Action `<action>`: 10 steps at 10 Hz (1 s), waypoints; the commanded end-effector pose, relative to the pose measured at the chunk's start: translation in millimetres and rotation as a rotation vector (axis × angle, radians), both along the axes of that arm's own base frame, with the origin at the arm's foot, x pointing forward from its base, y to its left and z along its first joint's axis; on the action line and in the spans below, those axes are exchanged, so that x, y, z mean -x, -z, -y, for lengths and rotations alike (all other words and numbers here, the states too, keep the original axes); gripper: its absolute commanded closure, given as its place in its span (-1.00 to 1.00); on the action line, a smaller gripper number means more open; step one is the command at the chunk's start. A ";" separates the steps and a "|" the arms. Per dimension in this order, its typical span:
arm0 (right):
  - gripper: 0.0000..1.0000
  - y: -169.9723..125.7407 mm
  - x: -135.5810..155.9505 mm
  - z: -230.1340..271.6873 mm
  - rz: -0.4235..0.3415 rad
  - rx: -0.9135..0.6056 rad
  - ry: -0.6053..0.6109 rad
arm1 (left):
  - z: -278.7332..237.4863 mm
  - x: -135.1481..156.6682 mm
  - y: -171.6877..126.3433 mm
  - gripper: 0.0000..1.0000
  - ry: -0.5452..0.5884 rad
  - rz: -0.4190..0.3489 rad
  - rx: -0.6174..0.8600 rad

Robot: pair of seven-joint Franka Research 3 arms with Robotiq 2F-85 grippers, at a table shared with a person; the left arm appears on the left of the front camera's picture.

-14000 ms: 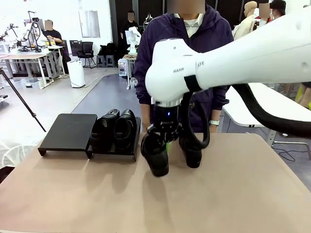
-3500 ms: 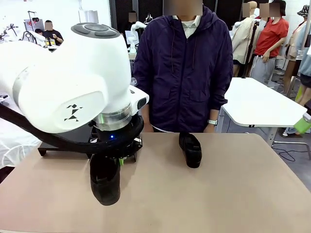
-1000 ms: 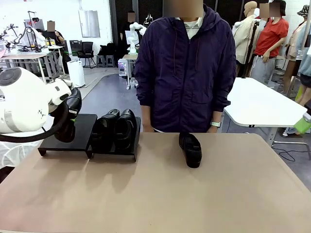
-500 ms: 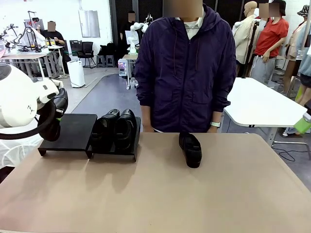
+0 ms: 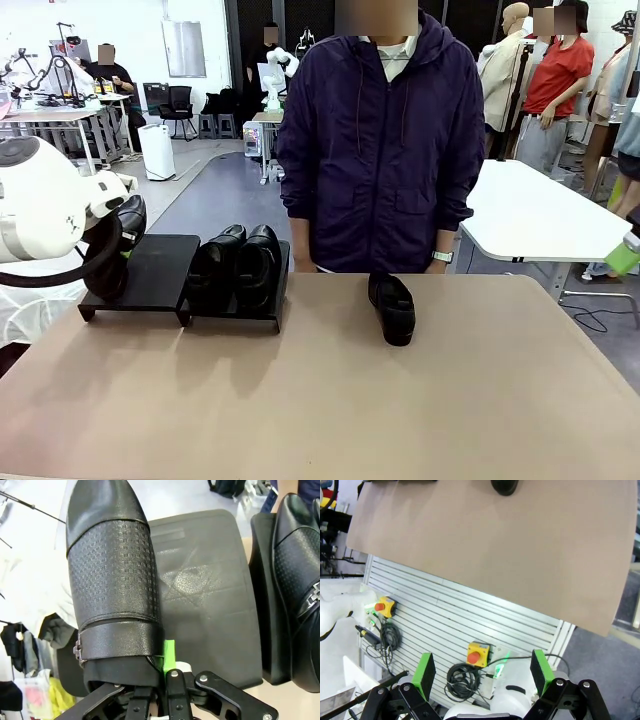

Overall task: Organize the shoes by placing them on the stand.
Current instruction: Place the Shoe from the middle of the table onto the Shoes Stand.

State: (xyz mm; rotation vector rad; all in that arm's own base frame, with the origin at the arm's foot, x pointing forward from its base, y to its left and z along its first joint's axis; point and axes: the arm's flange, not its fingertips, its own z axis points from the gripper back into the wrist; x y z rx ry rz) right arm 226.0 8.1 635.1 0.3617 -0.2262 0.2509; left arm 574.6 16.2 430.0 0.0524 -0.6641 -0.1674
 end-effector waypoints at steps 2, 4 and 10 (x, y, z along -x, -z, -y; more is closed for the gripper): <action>-1.00 -1.1 -0.1 -0.4 0.006 -0.017 -0.027 | -3.1 -8.2 -10.5 0.12 0.000 -0.005 -0.014; -1.00 -1.1 -0.1 -0.4 0.006 -0.017 -0.027 | -2.0 -9.9 -10.3 -1.00 -0.007 -0.005 -0.016; -1.00 -1.1 -0.1 -0.4 0.006 -0.017 -0.027 | 4.2 13.5 -45.4 -1.00 0.035 0.061 0.055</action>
